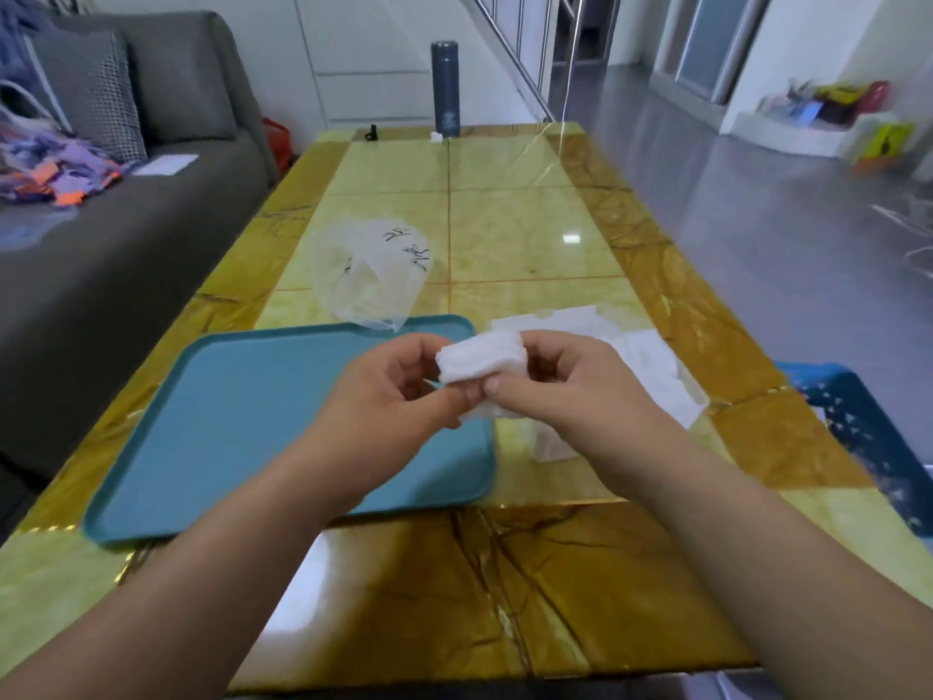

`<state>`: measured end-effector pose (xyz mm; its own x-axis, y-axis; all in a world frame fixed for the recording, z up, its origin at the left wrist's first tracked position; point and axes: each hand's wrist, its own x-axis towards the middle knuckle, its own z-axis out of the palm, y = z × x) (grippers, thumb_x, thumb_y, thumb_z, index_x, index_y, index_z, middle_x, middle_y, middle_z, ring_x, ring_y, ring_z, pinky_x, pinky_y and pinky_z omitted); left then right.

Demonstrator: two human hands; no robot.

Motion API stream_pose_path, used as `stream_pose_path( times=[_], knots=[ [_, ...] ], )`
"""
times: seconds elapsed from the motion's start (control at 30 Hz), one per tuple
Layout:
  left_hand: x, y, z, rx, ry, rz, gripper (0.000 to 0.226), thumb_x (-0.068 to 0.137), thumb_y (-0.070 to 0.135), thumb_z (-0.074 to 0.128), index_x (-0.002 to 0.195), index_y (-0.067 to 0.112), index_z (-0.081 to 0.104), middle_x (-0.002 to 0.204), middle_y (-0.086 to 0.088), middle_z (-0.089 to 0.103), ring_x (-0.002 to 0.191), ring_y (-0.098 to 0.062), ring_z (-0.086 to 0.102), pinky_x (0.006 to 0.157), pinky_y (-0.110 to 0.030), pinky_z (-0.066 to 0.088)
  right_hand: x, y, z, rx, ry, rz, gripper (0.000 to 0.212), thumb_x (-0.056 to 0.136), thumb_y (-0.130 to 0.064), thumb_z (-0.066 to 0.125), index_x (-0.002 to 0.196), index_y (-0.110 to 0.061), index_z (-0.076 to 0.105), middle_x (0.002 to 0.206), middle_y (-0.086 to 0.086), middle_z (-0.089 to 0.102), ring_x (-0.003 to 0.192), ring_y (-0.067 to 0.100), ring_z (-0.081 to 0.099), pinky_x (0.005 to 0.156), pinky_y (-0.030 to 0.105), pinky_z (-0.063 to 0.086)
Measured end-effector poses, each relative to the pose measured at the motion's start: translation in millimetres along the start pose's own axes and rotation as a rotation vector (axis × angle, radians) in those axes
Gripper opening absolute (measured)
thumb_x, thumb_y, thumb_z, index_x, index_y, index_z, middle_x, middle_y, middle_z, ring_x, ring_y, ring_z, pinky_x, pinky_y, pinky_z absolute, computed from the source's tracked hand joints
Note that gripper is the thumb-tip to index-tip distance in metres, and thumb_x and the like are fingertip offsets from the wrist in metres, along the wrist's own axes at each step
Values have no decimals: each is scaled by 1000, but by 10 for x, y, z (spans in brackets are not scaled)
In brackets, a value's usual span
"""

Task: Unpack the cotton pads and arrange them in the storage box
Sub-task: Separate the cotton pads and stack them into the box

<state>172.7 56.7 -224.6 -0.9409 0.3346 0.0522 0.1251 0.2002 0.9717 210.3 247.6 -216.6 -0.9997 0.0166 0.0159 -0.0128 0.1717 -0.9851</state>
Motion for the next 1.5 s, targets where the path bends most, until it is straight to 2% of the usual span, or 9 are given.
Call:
stream_pose_path(
  times=[0.2,0.4,0.5,0.6,0.7,0.83,1.0,1.2,1.5],
  knots=[
    [295,294,677,81,-108,18,20,94,19,74,113,25,73,96,6,78,71,-12,71,68,-21,54,-136,37,-675,23,340,36,18,79,-26,79,91,-15,72,85,6,73,77,17,65,70,37,52],
    [656,423,1317,625,-280,237,19,97,30,67,115,36,70,91,30,60,75,4,61,64,-7,41,-130,242,-1234,18,756,111,23,84,-28,69,104,-19,64,97,-1,67,81,14,62,67,30,46],
    [860,395,1557,806,-473,399,30,93,32,65,123,31,69,117,22,65,90,9,59,84,-17,45,-119,357,-1384,1,778,146,24,86,-26,65,107,-17,63,97,0,66,80,12,61,64,29,43],
    [1084,421,1610,935,-458,469,40,92,27,59,131,29,64,138,13,59,123,-12,58,100,-38,50,-104,429,-1442,46,802,182,21,90,-22,62,110,-17,59,100,0,64,81,11,60,61,28,45],
    [1253,460,1619,1130,-545,412,62,94,21,51,152,40,42,163,21,33,145,-9,40,109,-32,43,-62,503,-1435,91,802,210,17,90,-22,61,106,-22,57,101,-1,63,89,17,64,70,35,55],
    [1268,373,1570,1194,-635,445,57,97,24,43,151,45,43,162,27,32,137,-10,50,92,-31,49,-6,535,-1350,116,755,188,13,93,-26,61,101,-33,52,104,-9,62,96,13,66,86,45,61],
    [1164,266,1463,1148,-549,511,43,101,34,35,133,31,63,134,14,63,117,-13,61,92,-39,53,30,530,-1323,113,777,174,10,93,-26,60,101,-29,53,104,-3,64,87,13,63,67,31,51],
    [1152,293,1488,1207,-610,459,35,101,33,43,133,32,56,118,7,51,86,-23,62,74,-42,52,21,448,-1256,65,671,137,8,94,-27,63,97,-26,55,94,-6,61,79,9,59,62,27,44],
    [1042,239,1369,1138,-647,398,32,104,34,41,123,32,66,124,16,63,102,-15,61,86,-34,49,50,425,-1121,-206,499,178,23,96,-37,59,103,-16,54,100,4,63,88,20,62,69,40,52]
  ],
)
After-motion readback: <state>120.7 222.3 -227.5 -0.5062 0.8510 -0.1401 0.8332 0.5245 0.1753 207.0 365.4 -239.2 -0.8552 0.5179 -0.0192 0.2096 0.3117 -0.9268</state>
